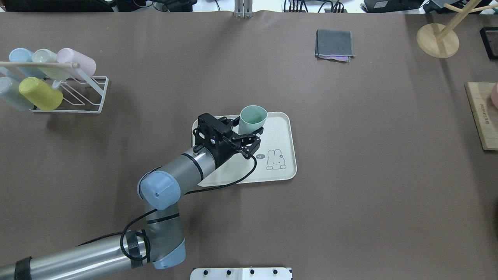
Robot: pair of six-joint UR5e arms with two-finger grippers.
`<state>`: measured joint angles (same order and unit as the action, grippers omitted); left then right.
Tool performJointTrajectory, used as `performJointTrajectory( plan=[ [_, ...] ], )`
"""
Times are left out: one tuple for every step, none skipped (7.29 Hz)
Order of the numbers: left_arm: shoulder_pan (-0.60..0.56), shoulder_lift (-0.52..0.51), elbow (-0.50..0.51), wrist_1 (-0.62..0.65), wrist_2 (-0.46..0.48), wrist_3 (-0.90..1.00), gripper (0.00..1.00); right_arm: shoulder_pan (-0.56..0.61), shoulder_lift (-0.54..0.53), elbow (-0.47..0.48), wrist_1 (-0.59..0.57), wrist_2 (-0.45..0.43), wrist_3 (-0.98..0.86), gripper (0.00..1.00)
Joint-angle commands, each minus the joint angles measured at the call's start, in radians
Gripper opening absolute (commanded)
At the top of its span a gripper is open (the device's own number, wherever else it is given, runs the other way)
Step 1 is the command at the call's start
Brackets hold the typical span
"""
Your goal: Pick up and place green cup on tray
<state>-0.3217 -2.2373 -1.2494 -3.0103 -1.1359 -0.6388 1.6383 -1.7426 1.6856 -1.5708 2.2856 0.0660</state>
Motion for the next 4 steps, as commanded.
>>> performJointTrajectory(
  plan=[
    [0.019,-0.002,0.051,-0.1,0.011,0.039,0.0,0.0,0.0,0.0,0.0,0.0,0.0,1.0],
    [0.024,-0.002,0.054,-0.113,0.013,0.085,0.0,0.0,0.0,0.0,0.002,0.0,0.0,1.0],
    [0.024,-0.002,0.076,-0.161,0.016,0.167,0.0,0.0,0.0,-0.001,0.0,0.0,0.0,1.0],
    [0.024,-0.004,0.091,-0.174,0.016,0.185,0.0,0.0,0.0,0.0,0.002,0.0,0.0,1.0]
  ],
)
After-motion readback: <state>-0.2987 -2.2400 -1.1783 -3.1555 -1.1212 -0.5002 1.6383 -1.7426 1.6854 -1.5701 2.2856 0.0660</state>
